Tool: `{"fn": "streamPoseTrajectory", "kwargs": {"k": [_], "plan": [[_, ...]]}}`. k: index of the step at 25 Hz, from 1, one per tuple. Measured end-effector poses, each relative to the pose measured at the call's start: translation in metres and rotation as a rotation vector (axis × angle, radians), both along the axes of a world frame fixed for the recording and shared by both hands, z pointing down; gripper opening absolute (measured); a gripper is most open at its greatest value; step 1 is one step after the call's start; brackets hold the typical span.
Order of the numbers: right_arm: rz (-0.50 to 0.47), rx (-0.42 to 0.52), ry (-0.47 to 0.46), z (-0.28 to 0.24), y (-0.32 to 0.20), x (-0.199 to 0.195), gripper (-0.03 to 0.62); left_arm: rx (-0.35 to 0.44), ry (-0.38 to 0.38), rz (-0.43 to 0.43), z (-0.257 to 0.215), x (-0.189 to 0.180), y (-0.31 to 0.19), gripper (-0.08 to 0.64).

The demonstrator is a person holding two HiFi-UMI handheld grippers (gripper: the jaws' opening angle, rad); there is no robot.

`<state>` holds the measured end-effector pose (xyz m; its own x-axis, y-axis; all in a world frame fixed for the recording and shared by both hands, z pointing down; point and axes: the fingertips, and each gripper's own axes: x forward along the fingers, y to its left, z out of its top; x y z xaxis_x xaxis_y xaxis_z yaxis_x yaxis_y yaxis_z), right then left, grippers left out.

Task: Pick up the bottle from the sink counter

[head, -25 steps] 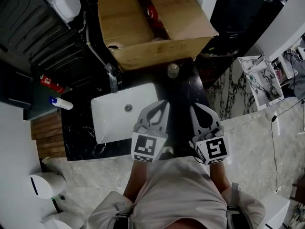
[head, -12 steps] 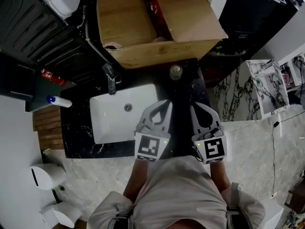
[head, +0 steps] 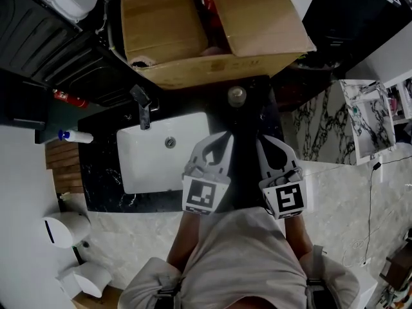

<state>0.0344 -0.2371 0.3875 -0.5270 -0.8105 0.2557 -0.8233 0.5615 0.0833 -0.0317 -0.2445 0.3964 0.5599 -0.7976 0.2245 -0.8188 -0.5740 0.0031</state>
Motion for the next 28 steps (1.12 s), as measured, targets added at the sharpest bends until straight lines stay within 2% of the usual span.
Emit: {"fn": "streamPoseTrajectory", "kwargs": {"k": [28], "plan": [[-0.085, -0.111, -0.007, 0.059, -0.050, -0.009, -0.005, -0.119, -0.045, 0.001, 0.090, 0.013, -0.074, 0.003]]}}
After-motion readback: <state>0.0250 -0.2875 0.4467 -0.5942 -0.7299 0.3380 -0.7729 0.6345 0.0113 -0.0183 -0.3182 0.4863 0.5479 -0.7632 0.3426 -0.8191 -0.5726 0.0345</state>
